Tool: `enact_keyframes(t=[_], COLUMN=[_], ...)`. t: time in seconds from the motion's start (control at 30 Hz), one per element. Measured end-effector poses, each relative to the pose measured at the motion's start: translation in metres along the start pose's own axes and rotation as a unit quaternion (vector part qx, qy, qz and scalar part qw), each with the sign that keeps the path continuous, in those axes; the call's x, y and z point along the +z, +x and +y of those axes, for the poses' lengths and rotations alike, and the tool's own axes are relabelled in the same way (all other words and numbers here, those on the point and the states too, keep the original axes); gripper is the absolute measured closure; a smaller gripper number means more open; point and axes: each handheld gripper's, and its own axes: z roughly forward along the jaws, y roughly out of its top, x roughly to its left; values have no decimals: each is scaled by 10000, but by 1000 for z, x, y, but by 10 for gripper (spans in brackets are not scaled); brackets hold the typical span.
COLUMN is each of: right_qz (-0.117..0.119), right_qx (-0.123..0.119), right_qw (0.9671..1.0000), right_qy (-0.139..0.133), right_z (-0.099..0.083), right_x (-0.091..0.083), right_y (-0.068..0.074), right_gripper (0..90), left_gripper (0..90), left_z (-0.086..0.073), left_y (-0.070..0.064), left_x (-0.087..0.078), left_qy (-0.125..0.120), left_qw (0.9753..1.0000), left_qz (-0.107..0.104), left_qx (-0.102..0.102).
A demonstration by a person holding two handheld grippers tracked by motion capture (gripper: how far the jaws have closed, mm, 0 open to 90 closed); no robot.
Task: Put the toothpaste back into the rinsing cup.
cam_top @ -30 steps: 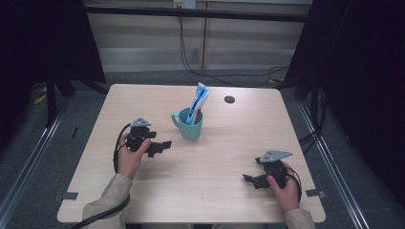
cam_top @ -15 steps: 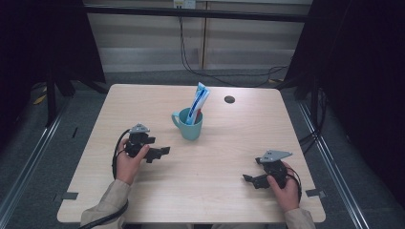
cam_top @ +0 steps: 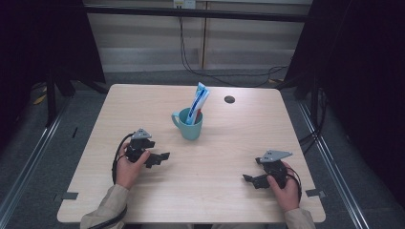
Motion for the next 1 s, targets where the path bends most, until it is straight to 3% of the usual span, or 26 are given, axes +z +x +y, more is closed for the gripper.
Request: enact_keyframes(t=[0.53, 1.0], right_qz=[0, 0], right_qx=[1, 1], right_qw=[10000, 10000], right_qy=[0, 0], right_z=[0, 0], right_x=[0, 0], right_y=[0, 0], right_gripper=[119, 119], left_gripper=[150, 150], left_z=[-11, -18], left_y=[-3, -1], left_x=[-2, -1], left_qy=[262, 343], left_qw=[9991, 9986], left_qz=[123, 162], left_qx=[302, 356])
